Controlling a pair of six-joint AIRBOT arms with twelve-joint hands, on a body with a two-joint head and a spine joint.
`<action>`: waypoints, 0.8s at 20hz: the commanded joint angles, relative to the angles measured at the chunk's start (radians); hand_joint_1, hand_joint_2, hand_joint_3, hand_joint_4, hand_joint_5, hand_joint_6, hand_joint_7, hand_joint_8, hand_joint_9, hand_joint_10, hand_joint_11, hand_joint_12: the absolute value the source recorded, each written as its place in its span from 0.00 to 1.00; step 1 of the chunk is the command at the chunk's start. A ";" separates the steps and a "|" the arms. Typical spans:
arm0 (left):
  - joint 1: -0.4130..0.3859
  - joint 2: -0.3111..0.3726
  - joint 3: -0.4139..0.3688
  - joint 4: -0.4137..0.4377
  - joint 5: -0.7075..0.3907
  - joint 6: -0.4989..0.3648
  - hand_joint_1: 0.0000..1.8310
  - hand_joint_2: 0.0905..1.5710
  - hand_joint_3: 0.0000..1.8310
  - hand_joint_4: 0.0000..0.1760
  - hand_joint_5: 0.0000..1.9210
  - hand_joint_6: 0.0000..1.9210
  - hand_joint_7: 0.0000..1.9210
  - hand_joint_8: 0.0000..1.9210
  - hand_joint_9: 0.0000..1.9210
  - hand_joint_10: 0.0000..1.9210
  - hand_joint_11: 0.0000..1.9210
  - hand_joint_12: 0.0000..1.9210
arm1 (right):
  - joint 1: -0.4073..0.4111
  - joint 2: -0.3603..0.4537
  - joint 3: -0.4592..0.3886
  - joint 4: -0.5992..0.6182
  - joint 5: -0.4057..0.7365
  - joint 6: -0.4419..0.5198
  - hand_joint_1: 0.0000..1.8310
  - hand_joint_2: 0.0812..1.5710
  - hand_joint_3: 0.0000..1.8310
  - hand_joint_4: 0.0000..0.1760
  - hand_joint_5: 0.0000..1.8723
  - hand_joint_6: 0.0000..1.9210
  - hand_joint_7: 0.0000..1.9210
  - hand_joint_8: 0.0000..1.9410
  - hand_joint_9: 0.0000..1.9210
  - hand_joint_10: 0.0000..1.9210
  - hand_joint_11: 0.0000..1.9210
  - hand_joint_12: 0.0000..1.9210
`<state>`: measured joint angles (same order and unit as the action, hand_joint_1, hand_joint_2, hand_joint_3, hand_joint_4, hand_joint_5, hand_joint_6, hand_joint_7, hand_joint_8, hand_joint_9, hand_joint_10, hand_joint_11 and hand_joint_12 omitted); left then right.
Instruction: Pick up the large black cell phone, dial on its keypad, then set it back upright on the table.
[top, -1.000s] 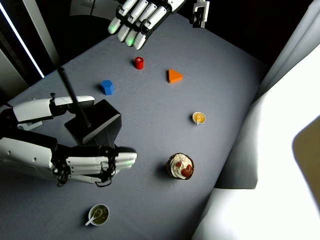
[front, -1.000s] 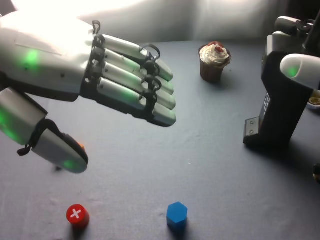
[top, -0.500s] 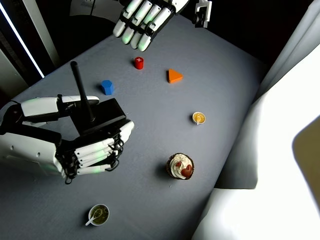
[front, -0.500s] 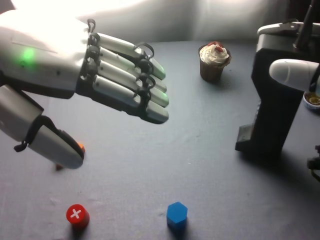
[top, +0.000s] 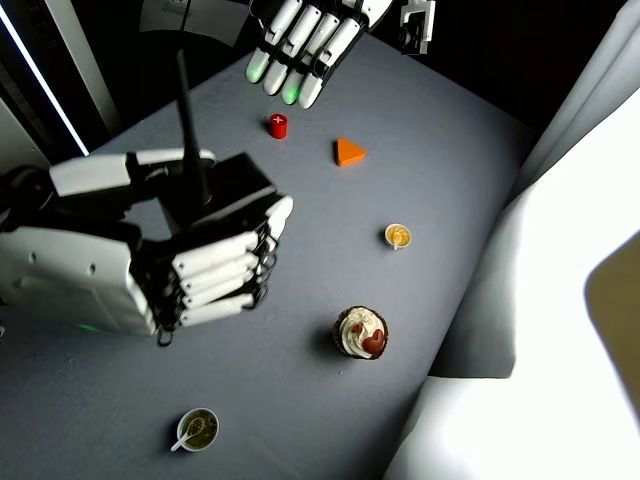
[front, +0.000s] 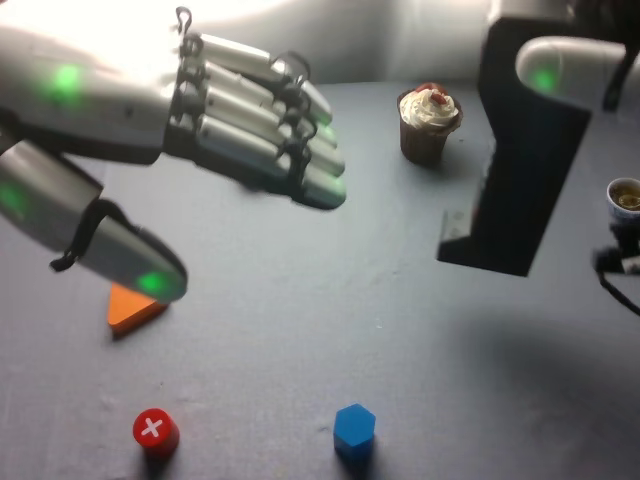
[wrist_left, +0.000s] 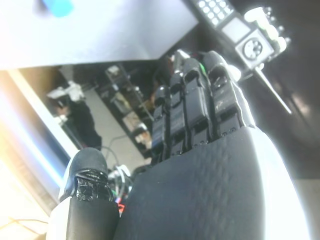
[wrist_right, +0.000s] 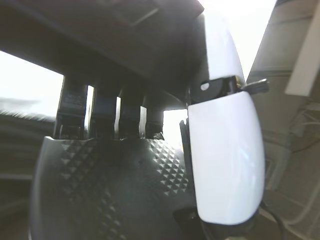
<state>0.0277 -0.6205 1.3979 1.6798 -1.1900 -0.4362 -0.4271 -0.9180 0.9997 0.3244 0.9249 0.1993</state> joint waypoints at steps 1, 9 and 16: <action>-0.032 0.003 0.003 -0.106 0.004 -0.003 0.02 0.77 0.00 0.11 0.11 0.00 0.12 0.00 0.11 0.00 0.00 0.23 | 0.029 0.016 0.004 -0.009 0.117 0.009 0.75 0.71 0.00 0.00 0.51 0.44 0.48 0.57 0.44 0.73 0.39 0.75; -0.038 -0.003 -0.014 -0.089 0.127 0.002 0.66 0.79 0.00 0.36 0.07 0.00 0.36 0.61 0.36 0.73 0.22 0.93 | 0.193 0.019 -0.025 -0.061 0.012 -0.018 0.75 0.71 0.00 0.00 0.52 0.45 0.46 0.59 0.45 0.70 0.42 0.71; -0.030 -0.004 -0.046 -0.089 0.260 0.022 0.72 0.77 0.00 0.67 0.00 0.00 0.39 0.75 0.41 1.00 0.31 1.00 | 0.206 0.022 -0.022 -0.081 -0.006 -0.043 0.75 0.71 0.00 0.00 0.51 0.46 0.45 0.61 0.44 0.72 0.43 0.71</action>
<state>0.0189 -0.6300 1.3556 1.6760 -0.9375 -0.4202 -0.2394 -0.9115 0.9764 0.2451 0.7727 0.1379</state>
